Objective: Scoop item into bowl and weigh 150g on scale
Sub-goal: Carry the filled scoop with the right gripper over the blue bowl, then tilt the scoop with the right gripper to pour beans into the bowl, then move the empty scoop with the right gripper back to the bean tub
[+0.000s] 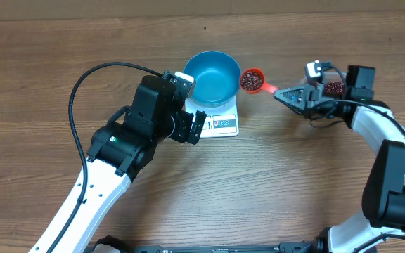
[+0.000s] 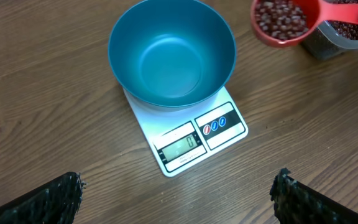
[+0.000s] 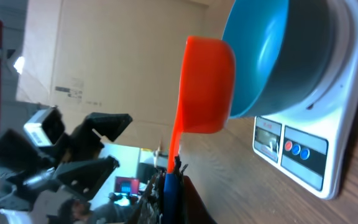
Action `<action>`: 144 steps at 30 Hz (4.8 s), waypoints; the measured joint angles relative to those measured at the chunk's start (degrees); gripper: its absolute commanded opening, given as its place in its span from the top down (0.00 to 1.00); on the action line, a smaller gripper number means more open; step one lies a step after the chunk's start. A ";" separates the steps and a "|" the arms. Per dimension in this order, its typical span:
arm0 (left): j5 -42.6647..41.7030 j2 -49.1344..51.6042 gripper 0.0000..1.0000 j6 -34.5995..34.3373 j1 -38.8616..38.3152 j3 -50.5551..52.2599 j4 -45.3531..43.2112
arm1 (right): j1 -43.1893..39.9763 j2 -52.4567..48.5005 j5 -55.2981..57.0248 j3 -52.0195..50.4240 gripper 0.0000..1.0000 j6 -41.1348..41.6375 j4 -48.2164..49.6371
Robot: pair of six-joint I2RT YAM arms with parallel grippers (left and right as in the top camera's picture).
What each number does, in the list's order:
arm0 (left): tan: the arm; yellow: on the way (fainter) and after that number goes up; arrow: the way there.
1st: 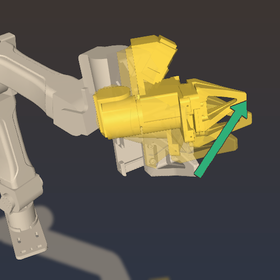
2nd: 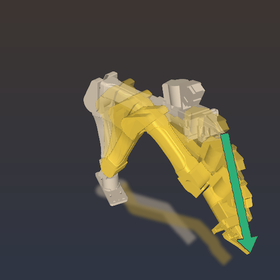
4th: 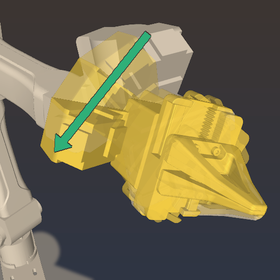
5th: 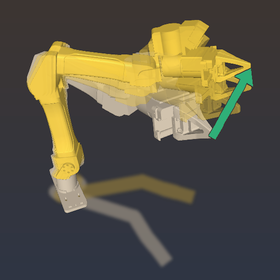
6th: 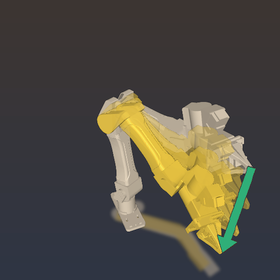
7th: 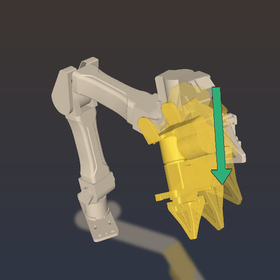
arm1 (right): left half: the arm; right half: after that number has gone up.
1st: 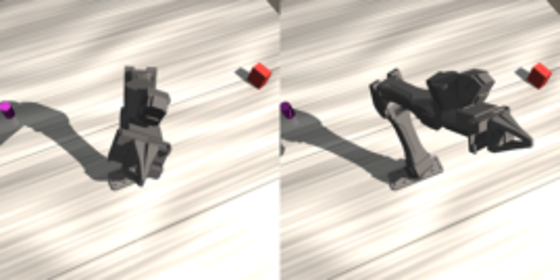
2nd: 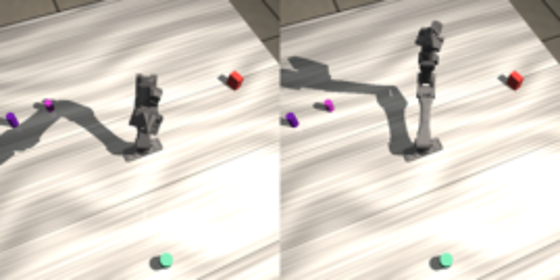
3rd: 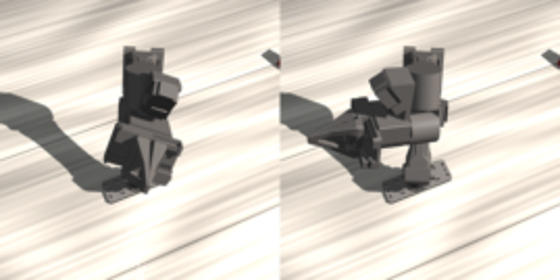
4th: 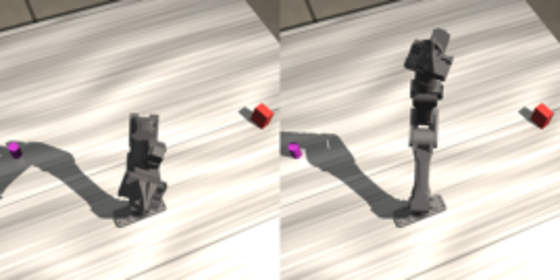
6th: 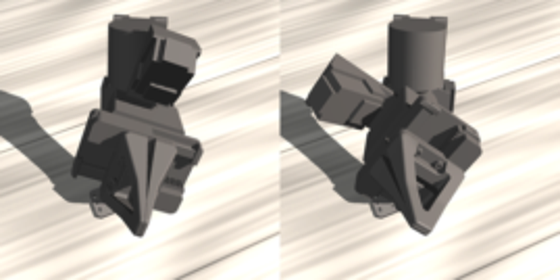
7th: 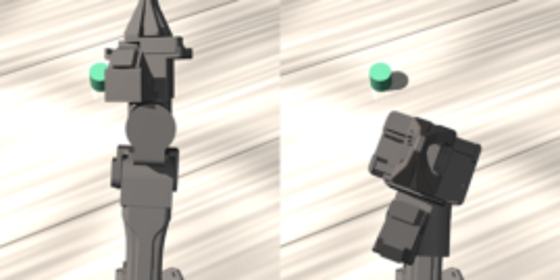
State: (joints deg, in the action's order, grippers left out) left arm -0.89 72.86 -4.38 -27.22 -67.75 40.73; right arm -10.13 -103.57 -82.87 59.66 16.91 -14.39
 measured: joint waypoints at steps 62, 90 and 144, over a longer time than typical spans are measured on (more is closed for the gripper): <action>0.00 0.00 0.01 0.00 0.00 0.00 0.00 | 11.74 -0.02 21.79 -0.02 0.96 -56.98 26.95; 0.00 0.00 0.00 0.00 0.00 0.00 -0.02 | 10.34 -0.02 18.29 -0.02 0.96 -40.79 38.21; -0.04 0.00 0.01 0.00 0.00 0.00 0.00 | -2.62 23.80 75.58 0.46 0.96 -20.90 -22.53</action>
State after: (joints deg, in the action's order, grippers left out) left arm -0.93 72.86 -4.38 -27.22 -67.75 40.73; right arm -12.75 -79.77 -7.29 60.12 -3.99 -36.93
